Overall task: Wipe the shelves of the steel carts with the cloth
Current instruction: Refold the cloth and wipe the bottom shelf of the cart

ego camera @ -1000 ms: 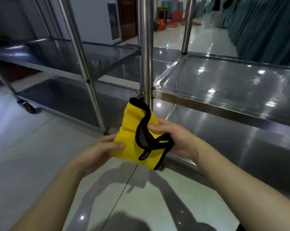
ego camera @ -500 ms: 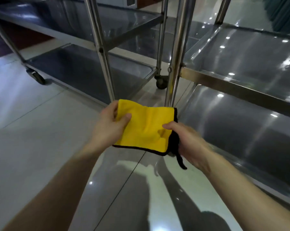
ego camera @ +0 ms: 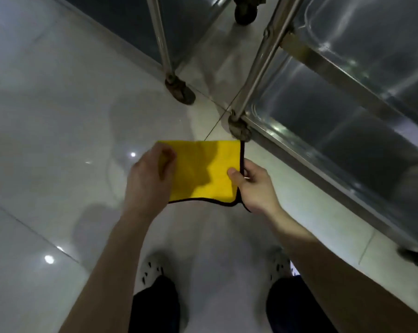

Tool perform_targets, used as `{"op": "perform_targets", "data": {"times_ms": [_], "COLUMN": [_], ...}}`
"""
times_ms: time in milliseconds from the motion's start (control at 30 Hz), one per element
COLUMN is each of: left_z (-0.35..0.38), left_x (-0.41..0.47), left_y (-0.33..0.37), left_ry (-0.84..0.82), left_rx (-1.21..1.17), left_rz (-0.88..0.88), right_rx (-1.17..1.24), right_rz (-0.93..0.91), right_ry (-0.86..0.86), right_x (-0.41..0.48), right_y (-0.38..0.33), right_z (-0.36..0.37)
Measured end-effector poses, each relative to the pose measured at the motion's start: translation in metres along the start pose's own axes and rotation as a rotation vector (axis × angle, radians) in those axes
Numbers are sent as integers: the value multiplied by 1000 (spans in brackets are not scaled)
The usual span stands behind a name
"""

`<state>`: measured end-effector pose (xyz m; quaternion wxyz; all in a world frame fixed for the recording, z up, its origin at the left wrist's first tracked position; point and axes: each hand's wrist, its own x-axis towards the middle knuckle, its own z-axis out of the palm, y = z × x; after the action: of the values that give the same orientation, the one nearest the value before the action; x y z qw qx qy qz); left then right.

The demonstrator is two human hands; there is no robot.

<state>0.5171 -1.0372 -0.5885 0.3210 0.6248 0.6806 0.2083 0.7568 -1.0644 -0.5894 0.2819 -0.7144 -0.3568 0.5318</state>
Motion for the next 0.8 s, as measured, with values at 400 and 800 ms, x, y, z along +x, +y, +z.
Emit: {"op": "perform_targets", "data": {"times_ms": [400,800], "left_z": [-246,-487], "left_x": [-60,40], "left_y": [105,279], "left_ry": [-177,-218], "left_rx": [-406,31], "left_rz": [-327,149], "right_rx": [-49,-33], "right_rz": [-66,-264], "right_ry": [-19,147], "right_x": [-169,-230], "right_y": [-211,-481], "right_z": [-6,-11]}}
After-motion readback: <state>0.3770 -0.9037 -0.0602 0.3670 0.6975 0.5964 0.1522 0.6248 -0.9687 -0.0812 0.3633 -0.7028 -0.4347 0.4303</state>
